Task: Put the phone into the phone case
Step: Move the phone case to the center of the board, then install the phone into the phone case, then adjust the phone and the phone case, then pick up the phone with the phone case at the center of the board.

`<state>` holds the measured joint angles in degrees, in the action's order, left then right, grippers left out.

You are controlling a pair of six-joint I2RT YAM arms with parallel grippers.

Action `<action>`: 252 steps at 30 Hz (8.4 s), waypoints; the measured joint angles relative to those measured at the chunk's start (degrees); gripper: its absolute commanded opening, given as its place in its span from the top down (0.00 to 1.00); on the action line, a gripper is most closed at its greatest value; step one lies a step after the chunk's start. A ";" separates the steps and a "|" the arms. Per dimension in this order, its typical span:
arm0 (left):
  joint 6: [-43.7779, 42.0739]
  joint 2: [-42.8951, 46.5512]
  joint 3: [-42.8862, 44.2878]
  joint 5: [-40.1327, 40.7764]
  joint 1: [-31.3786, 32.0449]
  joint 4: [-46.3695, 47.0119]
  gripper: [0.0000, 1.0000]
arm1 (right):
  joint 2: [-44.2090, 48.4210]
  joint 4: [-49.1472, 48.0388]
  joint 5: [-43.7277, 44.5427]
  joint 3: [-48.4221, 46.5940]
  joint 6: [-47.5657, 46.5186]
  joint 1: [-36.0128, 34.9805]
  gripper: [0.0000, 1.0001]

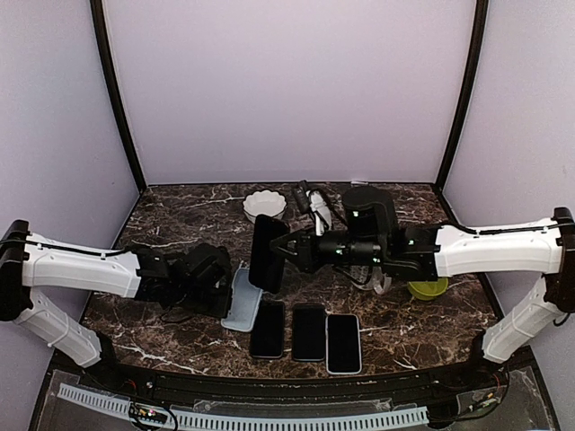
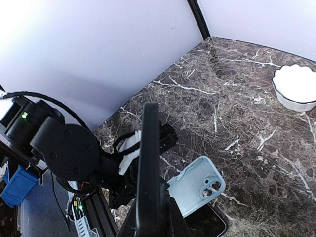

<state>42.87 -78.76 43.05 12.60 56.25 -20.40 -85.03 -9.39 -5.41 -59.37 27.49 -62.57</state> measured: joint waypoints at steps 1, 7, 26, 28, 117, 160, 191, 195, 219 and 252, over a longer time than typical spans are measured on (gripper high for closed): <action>0.02 -0.90 0.48 0.17 0.28 0.28 1.00 | 0.87 -0.04 0.26 0.24 -0.02 0.31 1.00; -1.92 -1.92 3.02 5.40 1.07 4.94 1.00 | 3.08 -0.94 -2.93 1.99 -2.10 3.15 1.00; -7.19 0.92 2.47 15.37 -1.40 10.43 1.00 | -8.02 -6.01 -13.75 -2.80 -3.02 8.13 1.00; -7.32 -0.81 2.47 14.80 -3.06 10.47 1.00 | -8.22 -5.99 -13.88 -3.43 -3.04 8.24 1.00; -9.62 -24.76 13.25 -7.91 -15.65 16.22 0.59 | -39.28 -8.85 -30.80 -17.49 5.73 21.97 0.63; -11.58 -28.37 15.32 -9.44 -16.17 20.50 0.86 | -38.40 16.24 -8.90 -22.95 3.17 16.39 0.75; -9.81 -27.93 13.46 -15.06 -10.82 23.43 0.92 | -33.62 19.85 7.50 -18.80 4.98 11.45 0.87; -10.82 -26.88 12.92 -16.79 -11.43 22.01 0.92 | -33.59 21.88 9.33 -19.30 3.85 10.47 0.88; -15.28 -21.73 10.67 -16.20 -16.24 13.90 0.88 | -32.83 37.27 14.14 -26.97 1.05 5.16 0.02; -16.79 -21.70 10.36 -15.98 -16.50 13.35 0.88 | -42.99 40.59 22.82 -36.94 2.32 1.99 0.55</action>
<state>26.09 -100.47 53.41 -3.38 39.75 -7.05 -128.03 31.20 17.41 -96.31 29.80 -60.58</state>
